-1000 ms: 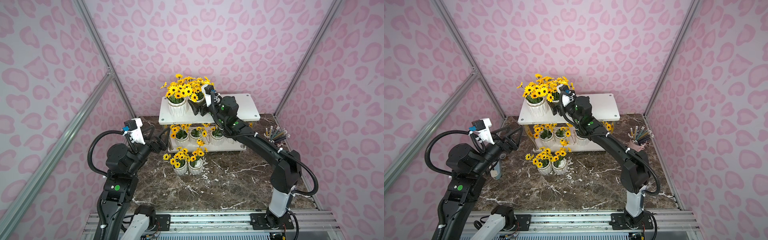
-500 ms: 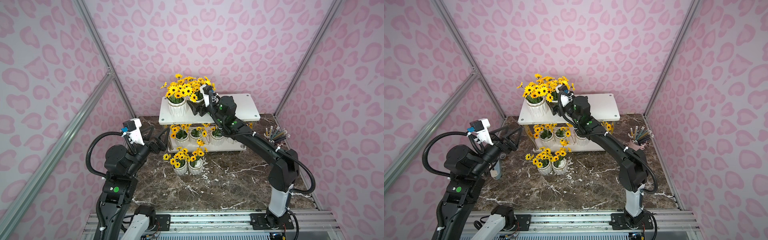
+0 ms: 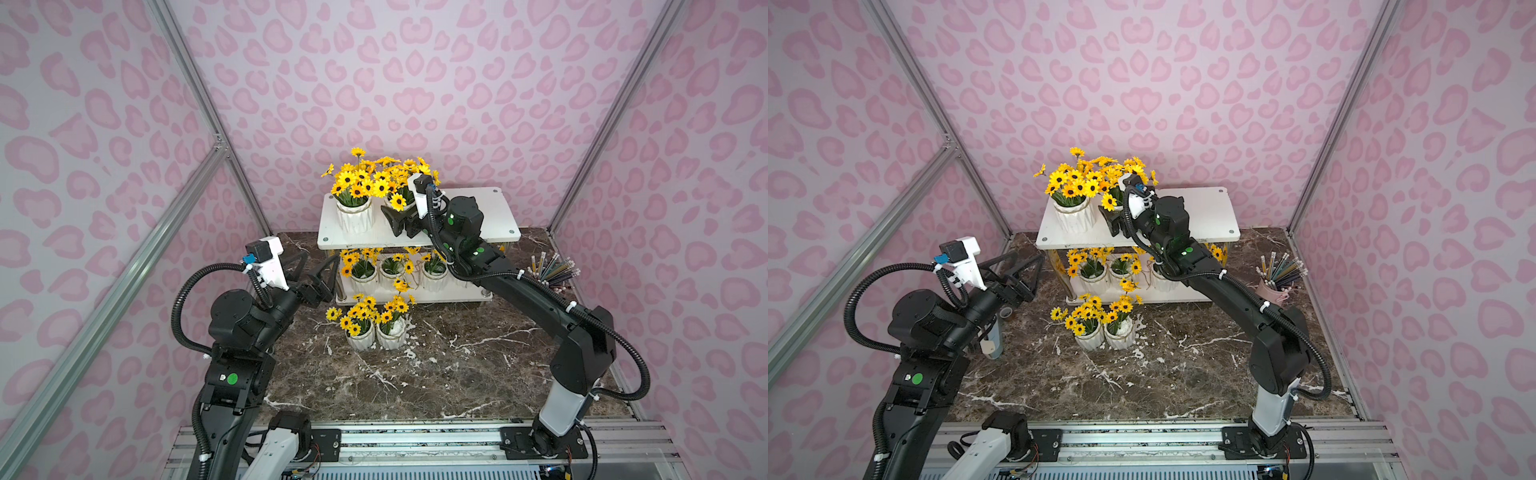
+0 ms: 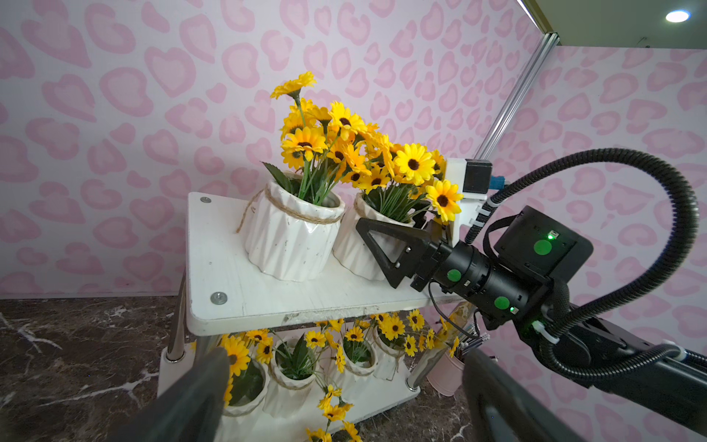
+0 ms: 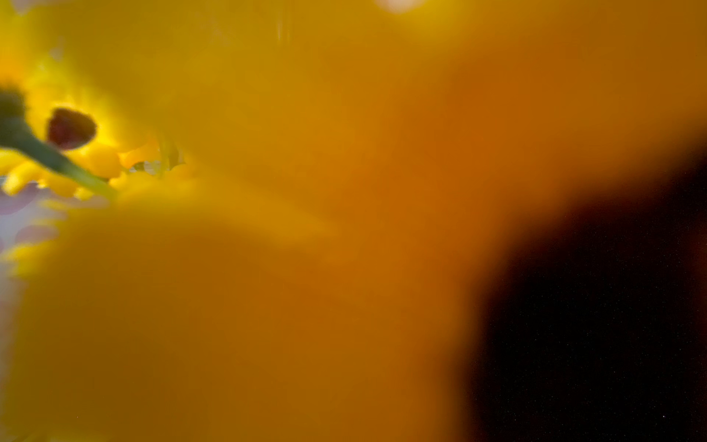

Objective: Take the sunflower pots off the shelves
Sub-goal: Pick up the sunflower pot from the shelf.

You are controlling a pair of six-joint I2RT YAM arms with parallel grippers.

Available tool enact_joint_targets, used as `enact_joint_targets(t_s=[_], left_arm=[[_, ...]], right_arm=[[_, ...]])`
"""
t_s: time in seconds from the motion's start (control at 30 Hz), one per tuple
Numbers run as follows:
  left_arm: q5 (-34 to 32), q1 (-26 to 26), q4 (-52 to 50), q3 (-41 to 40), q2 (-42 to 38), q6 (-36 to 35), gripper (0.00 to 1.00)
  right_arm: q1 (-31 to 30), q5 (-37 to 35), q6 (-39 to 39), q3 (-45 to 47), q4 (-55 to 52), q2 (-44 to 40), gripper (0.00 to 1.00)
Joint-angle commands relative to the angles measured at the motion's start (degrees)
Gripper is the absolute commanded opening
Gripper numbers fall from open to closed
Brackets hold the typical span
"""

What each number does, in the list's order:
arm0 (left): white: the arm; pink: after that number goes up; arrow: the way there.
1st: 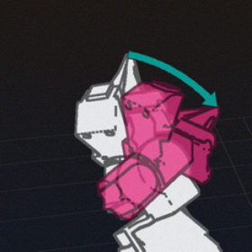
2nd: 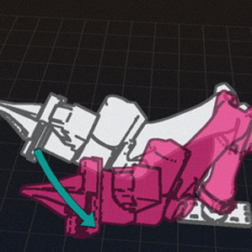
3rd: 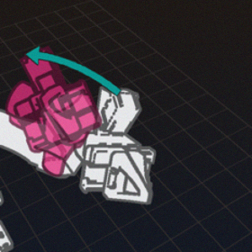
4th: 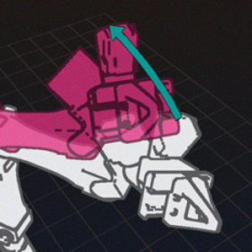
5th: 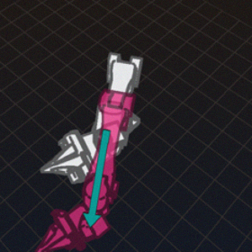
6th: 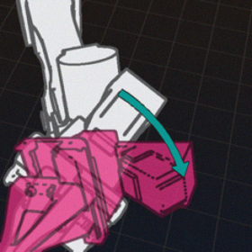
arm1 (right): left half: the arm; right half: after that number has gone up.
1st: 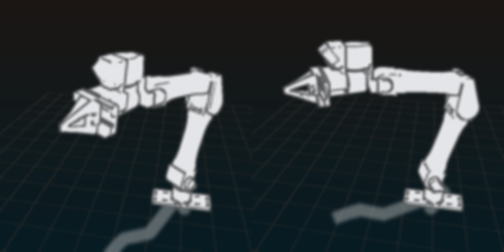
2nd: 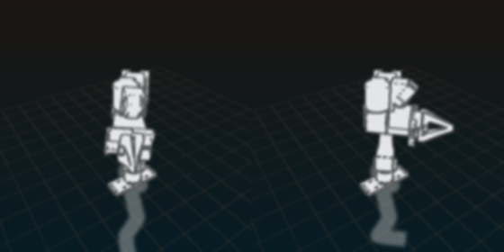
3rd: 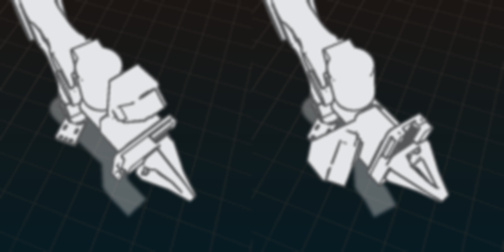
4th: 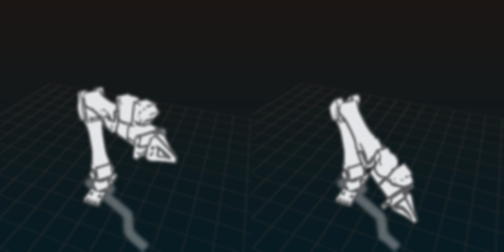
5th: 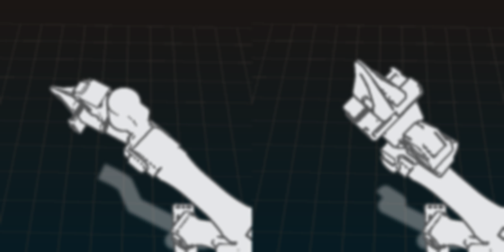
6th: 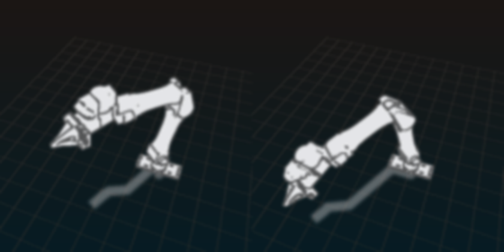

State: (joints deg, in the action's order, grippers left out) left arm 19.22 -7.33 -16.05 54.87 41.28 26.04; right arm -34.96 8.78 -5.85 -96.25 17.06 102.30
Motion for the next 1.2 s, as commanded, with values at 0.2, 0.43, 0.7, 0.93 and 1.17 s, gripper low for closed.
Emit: enact_joint_targets(t_s=[0.2, 0.43, 0.7, 0.93, 1.17], left_arm=[[0.0, 0.1, 0.3, 0.4, 0.3, 0.2, 0.97], [-0.3, 0.1, 0.0, 0.7, 0.0, 0.0, 0.97], [-0.5, 0.1, 0.1, 0.7, -0.1, -0.1, 0.97], [-0.1, 0.1, 0.4, 0.6, -0.1, 0.2, 0.97], [1.0, 0.1, 1.1, 0.6, 0.3, 0.7, 0.97]], right_arm=[[-1.1, -3.4, 0.6, -3.1, 2.6, 2.6, 0.99], [-1.3, -5.2, 0.9, -4.2, 2.7, 4.1, 0.99], [-1.3, -3.0, 0.1, -2.8, 3.0, 2.8, 0.71], [-1.3, -1.2, -0.4, -1.2, 4.1, 0.8, 0.0], [-1.8, -2.3, -0.2, 5.1, 10.0, -5.1, 0.0]])
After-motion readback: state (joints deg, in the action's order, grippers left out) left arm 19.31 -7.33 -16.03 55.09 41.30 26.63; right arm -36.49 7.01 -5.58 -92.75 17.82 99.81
